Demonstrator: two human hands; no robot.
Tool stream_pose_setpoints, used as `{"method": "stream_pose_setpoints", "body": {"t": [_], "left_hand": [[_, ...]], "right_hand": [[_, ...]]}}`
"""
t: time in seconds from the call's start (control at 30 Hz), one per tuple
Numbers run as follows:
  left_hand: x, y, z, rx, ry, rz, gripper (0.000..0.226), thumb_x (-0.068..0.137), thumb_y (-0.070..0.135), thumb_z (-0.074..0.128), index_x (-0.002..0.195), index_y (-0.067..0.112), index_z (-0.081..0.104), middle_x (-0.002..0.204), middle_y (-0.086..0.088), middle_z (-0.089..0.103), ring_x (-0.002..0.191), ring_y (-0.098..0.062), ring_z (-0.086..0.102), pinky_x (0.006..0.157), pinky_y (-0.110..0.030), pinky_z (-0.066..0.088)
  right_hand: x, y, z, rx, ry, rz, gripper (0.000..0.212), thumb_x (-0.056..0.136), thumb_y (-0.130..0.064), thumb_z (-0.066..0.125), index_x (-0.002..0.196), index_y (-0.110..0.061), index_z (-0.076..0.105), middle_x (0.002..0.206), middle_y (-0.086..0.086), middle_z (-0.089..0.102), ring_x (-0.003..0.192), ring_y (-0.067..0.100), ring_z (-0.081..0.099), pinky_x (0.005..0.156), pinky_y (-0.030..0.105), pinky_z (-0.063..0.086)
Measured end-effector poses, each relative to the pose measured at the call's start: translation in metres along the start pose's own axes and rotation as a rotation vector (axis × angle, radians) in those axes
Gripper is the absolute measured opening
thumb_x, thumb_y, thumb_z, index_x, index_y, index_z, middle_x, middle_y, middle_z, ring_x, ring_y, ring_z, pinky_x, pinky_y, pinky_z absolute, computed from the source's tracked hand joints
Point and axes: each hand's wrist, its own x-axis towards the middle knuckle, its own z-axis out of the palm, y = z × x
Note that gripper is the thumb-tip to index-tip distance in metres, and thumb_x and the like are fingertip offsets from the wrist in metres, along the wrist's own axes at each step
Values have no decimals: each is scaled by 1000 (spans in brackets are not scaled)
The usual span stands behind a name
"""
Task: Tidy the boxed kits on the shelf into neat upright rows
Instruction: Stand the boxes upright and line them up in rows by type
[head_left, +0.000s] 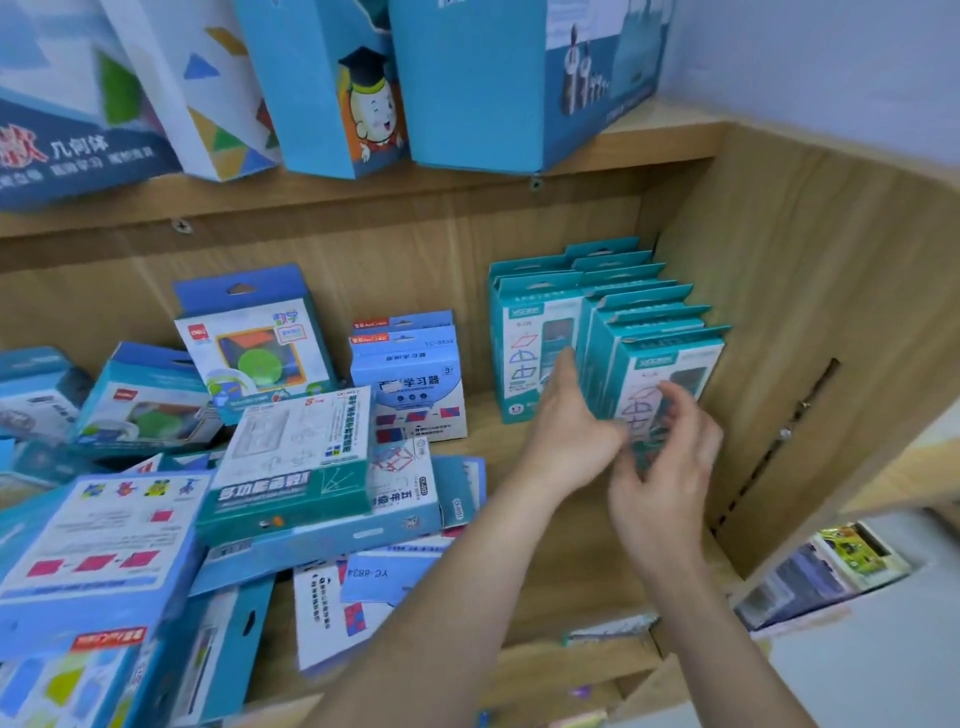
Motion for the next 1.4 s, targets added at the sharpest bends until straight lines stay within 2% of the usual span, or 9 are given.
{"method": "stream_pose_setpoints", "body": {"t": [0.17,0.27,0.33,0.47,0.63,0.8,0.97,1.17,1.4], "left_hand": [[27,-10,34,-64,90,-35,68,61,27,63,122,22,34,122,-3,55,115,-22,52,96,-45,47],[33,-19,43,-40,101,-12,91,61,37,65,140,28,20,139,-8,43,128,-25,43,105,-46,40],[29,-13,36,62,9,-47,98,72,24,66,149,18,5,150,-10,31,136,-27,33,111,-43,32],[-13,9,-3,313,26,153,80,76,8,58,147,19,21,149,-6,35,133,-28,39,105,-44,39],[-97,-15,-85,693,427,483,50,75,17,39,118,23,65,127,2,61,118,-22,54,103,-39,43],[-127,-70,-137,1072,434,96,44,82,49,62,125,45,53,139,2,50,131,-25,42,104,-61,27],[-137,-77,-143,1009,476,105,37,84,48,59,120,48,50,139,7,49,131,-21,42,102,-64,22],[-155,-75,-168,866,555,131,41,83,45,44,124,44,44,132,15,52,125,-11,43,103,-61,30],[-161,-78,-180,872,451,37,55,79,39,68,130,40,49,142,12,45,133,-14,39,109,-58,26]], "right_hand": [[-4,15,-7,-54,-158,49,80,78,7,58,146,-17,25,145,13,30,135,25,32,104,23,23],[-7,15,-11,-74,-232,44,84,80,5,58,149,-19,18,152,9,24,137,19,26,104,21,22],[-10,15,-13,-75,-240,24,83,80,5,58,148,-21,19,150,8,27,136,21,31,106,27,27],[-21,2,-11,-76,-215,35,70,79,3,61,139,-20,34,130,4,40,115,22,50,94,33,40],[-39,-43,13,83,-490,53,32,85,-7,57,106,-31,52,85,-6,64,74,9,59,73,35,50],[-49,-70,39,122,-787,303,30,91,-41,56,117,-30,47,82,-10,66,74,11,64,73,30,50],[-46,-84,58,462,-751,693,42,79,-31,75,113,-22,51,94,3,69,60,14,67,53,24,54],[-39,-85,53,657,-566,747,49,77,-6,75,115,-18,47,96,15,69,64,27,69,51,33,59],[-25,-63,43,684,-419,796,41,81,-12,71,117,-17,53,100,13,66,72,27,65,53,34,57]]}}
